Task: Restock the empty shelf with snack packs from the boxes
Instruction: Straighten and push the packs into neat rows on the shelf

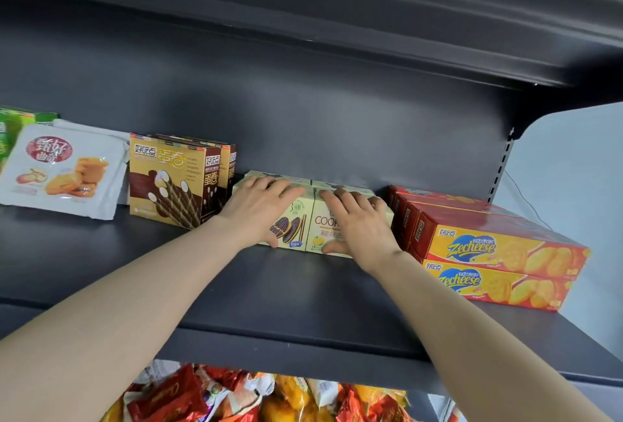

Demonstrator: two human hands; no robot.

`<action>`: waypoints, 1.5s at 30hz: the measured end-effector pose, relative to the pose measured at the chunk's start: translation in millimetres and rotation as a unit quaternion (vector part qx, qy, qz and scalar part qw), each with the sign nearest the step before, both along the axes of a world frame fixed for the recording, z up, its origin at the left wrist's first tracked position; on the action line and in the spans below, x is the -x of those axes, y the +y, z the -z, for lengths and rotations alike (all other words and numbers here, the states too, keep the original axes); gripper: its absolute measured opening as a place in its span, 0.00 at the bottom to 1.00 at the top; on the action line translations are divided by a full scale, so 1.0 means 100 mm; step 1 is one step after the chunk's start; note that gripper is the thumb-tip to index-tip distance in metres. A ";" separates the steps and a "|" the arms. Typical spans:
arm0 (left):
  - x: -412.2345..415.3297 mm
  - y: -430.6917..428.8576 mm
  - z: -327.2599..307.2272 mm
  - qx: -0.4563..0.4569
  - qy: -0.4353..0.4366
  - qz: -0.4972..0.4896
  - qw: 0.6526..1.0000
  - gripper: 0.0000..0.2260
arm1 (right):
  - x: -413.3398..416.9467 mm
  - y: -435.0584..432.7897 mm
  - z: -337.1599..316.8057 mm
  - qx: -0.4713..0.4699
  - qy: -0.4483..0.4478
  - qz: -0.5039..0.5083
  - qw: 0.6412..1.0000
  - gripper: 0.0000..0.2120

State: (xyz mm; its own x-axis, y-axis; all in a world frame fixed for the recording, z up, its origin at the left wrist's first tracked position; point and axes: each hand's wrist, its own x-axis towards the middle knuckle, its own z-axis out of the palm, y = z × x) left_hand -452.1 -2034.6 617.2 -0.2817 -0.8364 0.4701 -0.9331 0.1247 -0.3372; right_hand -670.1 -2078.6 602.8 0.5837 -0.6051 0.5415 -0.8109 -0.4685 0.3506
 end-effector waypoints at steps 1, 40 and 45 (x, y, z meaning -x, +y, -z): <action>0.01 0.01 0.00 -0.002 0.005 0.000 1.000 0.49 | 0.01 0.02 -0.03 -0.014 0.002 -0.001 1.000 0.45; -2.45 0.37 -0.46 0.022 0.093 0.018 0.995 0.46 | -2.47 0.62 -0.29 0.063 -0.092 0.004 0.994 0.40; -2.44 0.14 -0.44 0.035 0.044 0.014 0.998 0.48 | -2.66 0.50 -0.29 0.055 -0.061 0.055 0.995 0.49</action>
